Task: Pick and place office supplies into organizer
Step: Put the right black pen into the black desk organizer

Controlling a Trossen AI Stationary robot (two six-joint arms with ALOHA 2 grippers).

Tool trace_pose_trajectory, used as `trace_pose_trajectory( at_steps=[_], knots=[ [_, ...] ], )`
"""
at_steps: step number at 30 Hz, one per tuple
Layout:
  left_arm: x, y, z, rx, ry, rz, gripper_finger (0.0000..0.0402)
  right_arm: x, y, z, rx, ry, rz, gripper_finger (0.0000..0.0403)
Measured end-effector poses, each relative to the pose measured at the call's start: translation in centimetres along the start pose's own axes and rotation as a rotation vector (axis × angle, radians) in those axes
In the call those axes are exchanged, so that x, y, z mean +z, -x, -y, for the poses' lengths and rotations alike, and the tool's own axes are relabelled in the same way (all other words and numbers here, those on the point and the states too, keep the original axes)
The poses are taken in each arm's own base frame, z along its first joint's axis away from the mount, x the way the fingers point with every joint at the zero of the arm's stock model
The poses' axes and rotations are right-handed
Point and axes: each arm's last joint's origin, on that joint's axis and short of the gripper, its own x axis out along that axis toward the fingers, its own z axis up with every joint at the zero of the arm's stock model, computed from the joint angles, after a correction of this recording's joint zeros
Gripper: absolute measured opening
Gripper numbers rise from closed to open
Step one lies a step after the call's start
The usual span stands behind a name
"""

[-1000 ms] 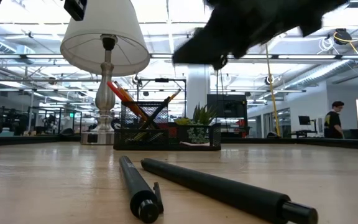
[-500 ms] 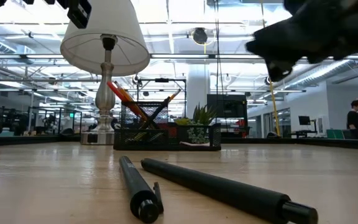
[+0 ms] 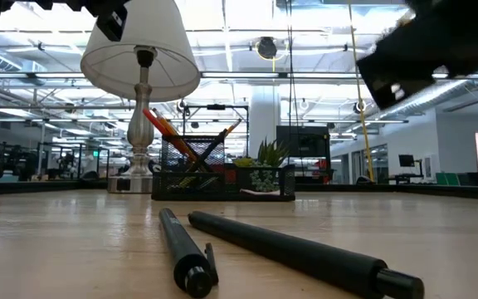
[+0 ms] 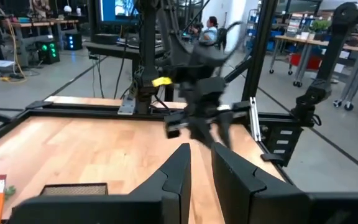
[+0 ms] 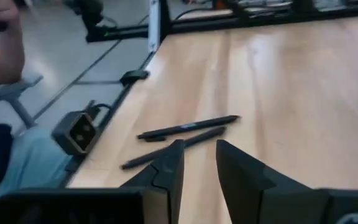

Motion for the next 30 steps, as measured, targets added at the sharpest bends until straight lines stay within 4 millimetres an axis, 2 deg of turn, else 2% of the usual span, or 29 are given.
trace_pose_trajectory(
  at_steps=[3,7,9,13,19,24,27,30],
  knots=[
    [0.1,0.0,0.0,-0.001,-0.005,0.007,0.0067,1.2,-1.0,-1.2,0.0,-0.027,-0.059,0.0086],
    [0.2,0.1,-0.1,-0.012,-0.022,0.017,0.0067,1.8,-1.6,-1.8,-0.062,-0.159,-0.196,0.0086],
    [0.5,0.8,0.0,-0.075,-0.057,0.011,0.0067,1.5,-1.6,-1.9,-0.093,-0.207,-0.244,0.0086],
    [1.6,2.8,0.6,-0.112,-0.119,0.097,0.0067,1.5,-1.4,-2.6,-0.11,-0.205,-0.208,0.0086],
    [-0.4,5.7,0.8,0.003,-0.092,0.085,0.0067,1.4,-1.1,-3.5,-0.167,-0.198,-0.143,0.0086],
    [-1.4,7.7,0.8,-0.049,-0.181,0.16,0.0067,1.4,-1.4,-3.2,-0.181,-0.254,-0.131,0.0086],
    [-1.9,8.9,0.7,-0.074,-0.211,0.179,0.0067,1.4,-2.5,-3.2,-0.197,-0.258,-0.138,0.0086],
    [-2.4,9.6,0.4,-0.095,-0.171,0.172,0.0067,1.6,-4.8,-3.7,-0.205,-0.232,-0.15,0.0086]
  ],
)
